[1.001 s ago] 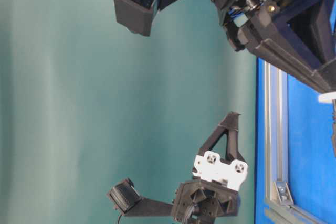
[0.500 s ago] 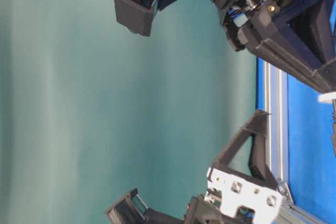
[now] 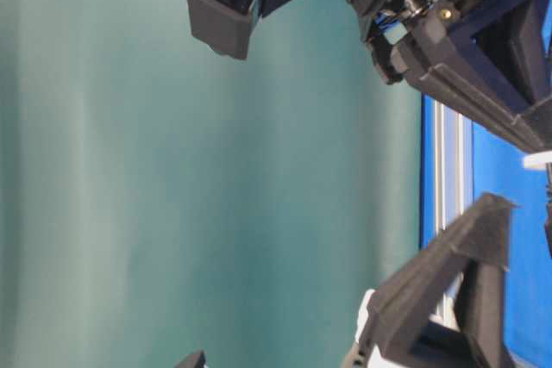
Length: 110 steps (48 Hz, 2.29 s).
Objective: Insert the wire through the string loop located in the center.
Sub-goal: 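Move the left gripper to the connector emerging left of the loop, then close the left gripper on the connector tip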
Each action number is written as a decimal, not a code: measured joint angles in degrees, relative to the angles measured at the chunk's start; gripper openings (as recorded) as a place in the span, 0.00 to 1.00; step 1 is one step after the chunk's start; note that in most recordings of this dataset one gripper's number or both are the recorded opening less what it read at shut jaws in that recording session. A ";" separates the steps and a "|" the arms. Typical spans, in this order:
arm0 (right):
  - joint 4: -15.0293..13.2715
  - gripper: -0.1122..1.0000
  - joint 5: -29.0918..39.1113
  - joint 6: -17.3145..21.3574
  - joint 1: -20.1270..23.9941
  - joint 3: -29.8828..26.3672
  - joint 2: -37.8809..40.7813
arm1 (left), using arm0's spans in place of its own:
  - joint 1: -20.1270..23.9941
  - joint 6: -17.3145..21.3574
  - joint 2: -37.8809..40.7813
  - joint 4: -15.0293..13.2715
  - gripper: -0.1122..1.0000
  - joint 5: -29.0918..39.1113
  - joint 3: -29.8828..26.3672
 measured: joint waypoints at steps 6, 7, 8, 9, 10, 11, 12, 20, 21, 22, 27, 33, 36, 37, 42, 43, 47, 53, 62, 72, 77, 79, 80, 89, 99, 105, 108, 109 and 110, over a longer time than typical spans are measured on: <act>0.00 0.08 0.00 0.00 0.00 0.00 0.00 | -0.09 -0.70 0.00 0.00 0.10 0.00 0.09; 0.00 0.08 -0.09 0.00 0.00 0.00 0.00 | -0.09 -0.70 0.00 0.00 0.10 0.00 0.09; 0.00 0.08 0.00 0.00 0.00 0.00 0.00 | -0.09 -0.62 0.00 0.00 0.10 0.00 0.09; 0.00 0.08 -0.09 0.00 0.00 0.00 0.00 | -0.09 -0.44 0.00 0.00 0.10 0.00 0.09; 0.00 0.08 -0.09 0.00 0.00 0.00 0.00 | -0.09 -0.26 0.00 0.00 0.10 0.00 0.09; 0.00 0.08 0.00 0.00 0.00 0.00 0.00 | -0.09 -0.09 0.00 0.00 0.10 0.09 0.09; 0.00 0.08 0.00 0.00 0.00 0.00 0.00 | -0.09 -0.09 0.00 -0.09 0.10 0.09 0.09; 0.00 0.08 0.00 0.00 0.00 0.00 0.00 | 0.09 0.18 0.00 0.00 0.11 1.05 0.09; 0.00 0.08 0.00 0.00 0.00 0.00 0.00 | 0.09 0.09 0.00 0.00 0.11 1.23 0.09; 0.00 0.08 0.00 0.00 0.00 0.00 0.00 | 0.18 0.18 0.00 0.00 0.11 1.23 0.09; 0.00 0.08 0.00 0.00 0.00 0.00 0.00 | 0.53 0.09 0.00 0.00 0.27 1.58 0.09; 0.00 0.08 -0.09 0.00 -0.09 0.00 0.00 | 1.05 0.09 0.00 -0.09 0.61 1.58 0.09; 0.00 0.08 -0.09 0.00 0.00 0.00 0.00 | 1.32 0.18 0.00 0.00 0.77 1.58 0.00; 0.00 0.08 0.00 0.00 0.00 0.00 0.00 | 1.41 0.09 0.00 0.00 0.82 1.58 0.09; 0.00 0.08 -0.09 0.00 0.00 0.00 0.00 | 1.49 0.09 0.00 0.00 0.93 2.11 0.09; 0.00 0.08 0.00 0.00 0.00 0.00 0.00 | 1.49 0.18 0.00 0.00 0.92 2.20 0.09; 0.00 0.08 -0.09 0.00 0.00 0.00 0.00 | 1.49 0.18 0.00 0.00 0.92 2.64 0.00; 0.00 0.08 0.00 0.00 0.00 0.00 0.00 | 1.49 0.18 0.00 0.00 0.92 3.16 -0.18; 0.00 0.08 0.00 0.09 0.00 0.00 0.00 | 1.49 -0.26 0.70 -0.09 0.92 5.36 -0.88; 0.00 0.08 0.00 0.00 0.09 0.00 0.09 | 1.49 -0.44 2.64 0.00 0.92 9.58 -2.29; 0.00 0.08 0.00 0.00 0.18 0.00 0.00 | 1.58 -0.62 2.72 -0.09 0.92 10.20 -2.55; 0.00 0.08 0.00 0.00 0.18 0.00 0.00 | 1.58 -0.70 2.72 0.00 0.92 10.28 -2.55; 0.00 0.08 0.00 0.00 0.18 0.00 0.00 | 1.58 -0.79 2.72 -0.09 0.92 10.20 -2.55; 0.00 0.08 0.00 0.00 0.18 0.00 0.00 | 1.58 -0.70 2.72 -0.09 0.92 10.46 -2.55; 0.00 0.08 0.00 0.00 0.18 0.00 0.00 | 1.58 -0.70 2.72 0.00 0.92 10.55 -2.55; 0.00 0.08 0.00 0.00 0.18 0.00 0.00 | 1.58 -0.70 2.64 0.00 0.92 10.55 -2.55; 0.00 0.08 0.00 0.00 0.18 0.00 0.09 | 1.58 -0.70 2.72 0.00 0.92 10.55 -2.55; 0.00 0.08 0.00 0.00 0.18 0.00 0.00 | 1.49 -0.70 2.72 -0.09 0.92 10.46 -2.55; 0.00 0.08 0.00 0.00 0.18 0.00 0.00 | 1.58 -0.70 2.72 0.00 0.92 10.46 -2.64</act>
